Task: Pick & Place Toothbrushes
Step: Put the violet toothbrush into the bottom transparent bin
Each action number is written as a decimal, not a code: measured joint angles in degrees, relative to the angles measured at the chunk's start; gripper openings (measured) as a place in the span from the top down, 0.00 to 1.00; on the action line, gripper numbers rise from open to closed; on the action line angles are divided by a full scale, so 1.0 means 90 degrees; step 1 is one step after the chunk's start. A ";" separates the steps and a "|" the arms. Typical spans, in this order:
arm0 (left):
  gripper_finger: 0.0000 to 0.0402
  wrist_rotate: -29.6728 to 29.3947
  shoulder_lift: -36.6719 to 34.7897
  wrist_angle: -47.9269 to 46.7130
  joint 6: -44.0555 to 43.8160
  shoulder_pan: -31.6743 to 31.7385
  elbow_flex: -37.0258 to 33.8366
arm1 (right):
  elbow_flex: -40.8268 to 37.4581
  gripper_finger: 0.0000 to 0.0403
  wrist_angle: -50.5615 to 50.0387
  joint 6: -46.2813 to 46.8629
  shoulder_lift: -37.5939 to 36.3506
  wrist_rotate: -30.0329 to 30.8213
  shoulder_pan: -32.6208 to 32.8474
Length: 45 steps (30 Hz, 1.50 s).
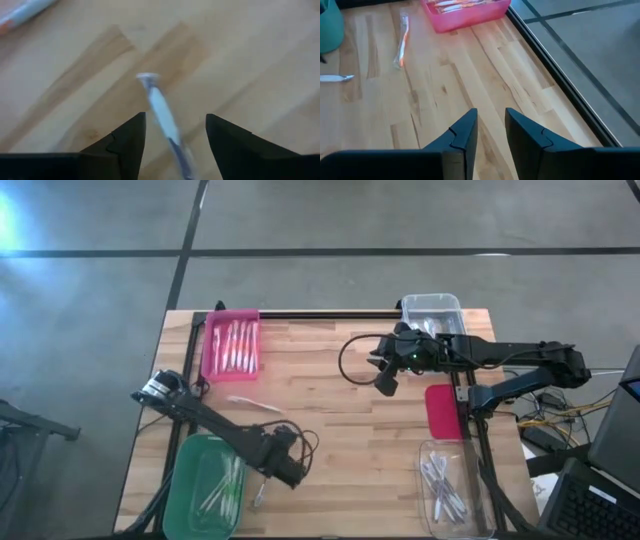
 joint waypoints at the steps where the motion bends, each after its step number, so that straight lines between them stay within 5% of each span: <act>1: 0.48 0.0061 0.0020 -0.0100 0.0035 0.0064 0.0000 | -0.0002 0.76 0.0007 0.0000 0.0000 0.0002 0.0000; 27: 0.51 0.0845 0.1056 0.0012 0.0985 0.0484 0.0010 | -0.0440 0.67 0.0240 -0.0248 -0.0002 0.0005 0.0012; 45: 0.95 0.0682 0.0974 0.0763 0.2101 0.0679 0.0021 | -0.0440 0.82 0.0227 -0.0362 -0.0002 0.0009 0.0012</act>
